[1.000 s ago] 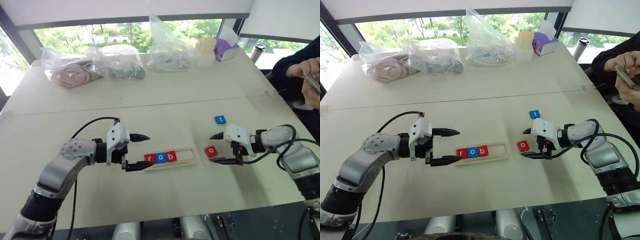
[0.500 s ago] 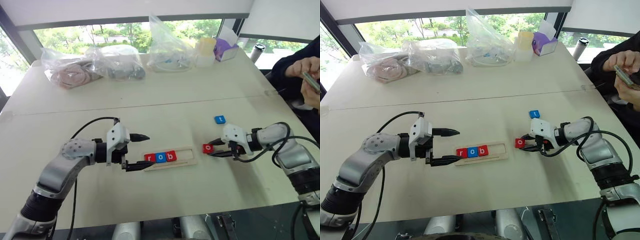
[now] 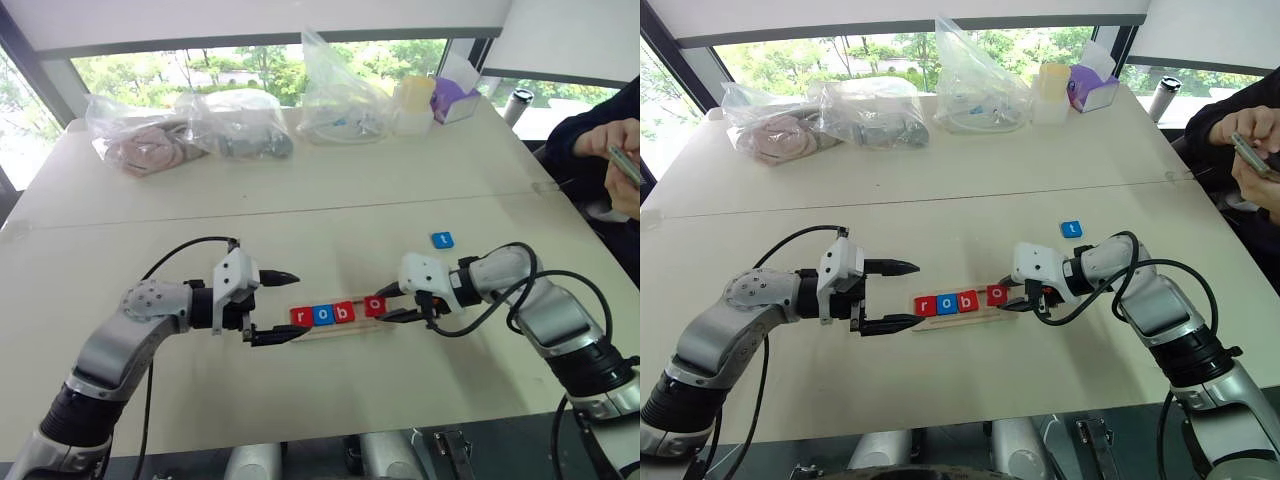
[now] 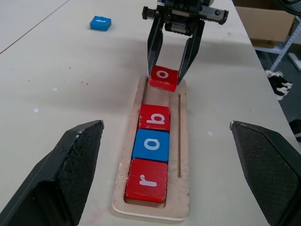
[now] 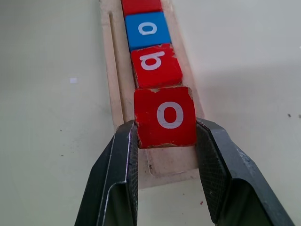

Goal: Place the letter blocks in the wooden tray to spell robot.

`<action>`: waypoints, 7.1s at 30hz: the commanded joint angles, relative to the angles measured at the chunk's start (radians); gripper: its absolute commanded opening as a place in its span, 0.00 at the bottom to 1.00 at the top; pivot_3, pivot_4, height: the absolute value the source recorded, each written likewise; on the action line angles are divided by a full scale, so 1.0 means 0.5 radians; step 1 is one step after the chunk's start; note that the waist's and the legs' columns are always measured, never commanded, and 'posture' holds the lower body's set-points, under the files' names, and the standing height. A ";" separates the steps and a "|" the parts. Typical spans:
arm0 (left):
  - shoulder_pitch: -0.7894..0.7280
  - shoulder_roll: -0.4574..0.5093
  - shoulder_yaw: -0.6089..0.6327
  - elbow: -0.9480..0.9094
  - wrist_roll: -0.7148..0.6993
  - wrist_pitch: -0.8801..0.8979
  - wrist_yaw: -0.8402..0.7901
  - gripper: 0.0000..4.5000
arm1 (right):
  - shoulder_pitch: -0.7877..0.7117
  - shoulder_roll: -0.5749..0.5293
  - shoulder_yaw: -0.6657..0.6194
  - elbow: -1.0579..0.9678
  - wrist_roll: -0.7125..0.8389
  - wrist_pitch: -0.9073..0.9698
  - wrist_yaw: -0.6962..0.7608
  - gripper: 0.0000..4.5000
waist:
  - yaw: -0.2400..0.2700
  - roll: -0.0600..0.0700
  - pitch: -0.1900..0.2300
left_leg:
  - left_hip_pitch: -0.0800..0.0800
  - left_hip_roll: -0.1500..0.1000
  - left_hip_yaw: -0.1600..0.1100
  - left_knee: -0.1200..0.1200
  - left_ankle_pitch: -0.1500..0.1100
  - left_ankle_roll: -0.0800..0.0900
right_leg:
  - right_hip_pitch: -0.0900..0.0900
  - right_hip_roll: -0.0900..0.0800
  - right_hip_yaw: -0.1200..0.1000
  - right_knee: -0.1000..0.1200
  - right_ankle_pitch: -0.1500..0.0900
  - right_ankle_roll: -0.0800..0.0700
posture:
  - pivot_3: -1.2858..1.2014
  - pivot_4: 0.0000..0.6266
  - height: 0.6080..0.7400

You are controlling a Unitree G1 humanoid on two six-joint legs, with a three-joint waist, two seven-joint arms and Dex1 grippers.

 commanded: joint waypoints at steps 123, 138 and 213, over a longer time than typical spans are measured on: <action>0.004 -0.035 -0.005 -0.061 -0.008 -0.032 0.045 1.00 | 0.428 -0.437 -0.407 0.076 0.208 -0.181 -0.156 0.98 | -0.007 -0.002 -0.002 | 0.000 0.000 0.001 -0.002 0.000 0.000 | 0.000 0.001 0.000 -0.003 -0.008 0.004 | 0.52 0.24 1.00; 0.013 -0.010 0.017 -0.068 -0.011 -0.035 0.043 1.00 | 0.158 -0.309 -0.272 0.638 0.043 -0.553 0.141 0.66 | 0.000 -0.001 -0.001 | 0.001 0.000 0.001 0.000 0.000 0.000 | 0.001 0.000 0.000 -0.002 -0.001 0.000 | 0.52 0.24 1.00; 0.125 0.057 0.084 -0.194 -0.071 0.057 0.141 1.00 | -0.075 -0.148 -0.247 -0.274 0.160 0.248 0.137 0.99 | 0.001 0.000 -0.001 | 0.001 0.000 -0.001 0.001 0.000 0.000 | 0.002 0.000 0.000 0.000 0.001 0.001 | 0.52 0.24 1.00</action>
